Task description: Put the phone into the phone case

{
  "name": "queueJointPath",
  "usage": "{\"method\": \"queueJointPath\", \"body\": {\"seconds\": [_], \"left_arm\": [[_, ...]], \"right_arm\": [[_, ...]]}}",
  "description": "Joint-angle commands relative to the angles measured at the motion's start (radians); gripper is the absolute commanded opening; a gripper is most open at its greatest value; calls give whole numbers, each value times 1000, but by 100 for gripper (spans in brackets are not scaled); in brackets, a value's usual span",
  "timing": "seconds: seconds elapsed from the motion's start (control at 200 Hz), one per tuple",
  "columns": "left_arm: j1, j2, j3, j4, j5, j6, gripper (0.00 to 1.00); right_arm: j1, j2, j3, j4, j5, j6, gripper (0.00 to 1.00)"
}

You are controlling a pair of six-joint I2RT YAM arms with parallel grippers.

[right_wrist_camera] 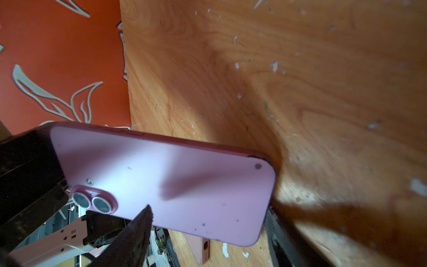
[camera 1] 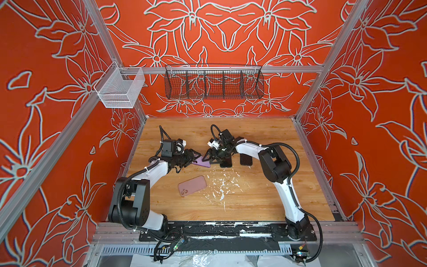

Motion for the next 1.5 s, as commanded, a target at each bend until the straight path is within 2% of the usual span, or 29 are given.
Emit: {"method": "queueJointPath", "body": {"seconds": [0.0, 0.105, 0.34, 0.52, 0.741, 0.891, 1.156, 1.326, 1.496], "left_arm": [[-6, 17, 15, -10, -5, 11, 51], [-6, 30, 19, -9, -8, 9, 44], [-6, 43, 20, -13, -33, 2, 39], [-6, 62, 36, -16, -43, 1, 27], [-6, 72, 48, -17, -43, -6, 19], [-6, 55, 34, -14, -45, -8, 9], [-6, 3, 28, -28, -52, -23, 6], [-6, -59, 73, -106, -63, -44, 6], [-5, -114, 157, -260, -124, -68, 7]], "right_arm": [[16, 51, -34, -39, 37, -4, 78], [16, 47, -38, -45, 38, -11, 78], [16, 46, -45, -44, 39, -18, 78], [16, 47, -50, -40, 36, -18, 78], [16, 44, -57, -40, 32, -23, 78], [15, 38, -57, -39, 28, -24, 77], [8, -29, -74, -28, 36, -34, 77], [3, -162, -89, -72, 110, -90, 77], [2, -311, -98, -171, 275, -180, 76]]}}
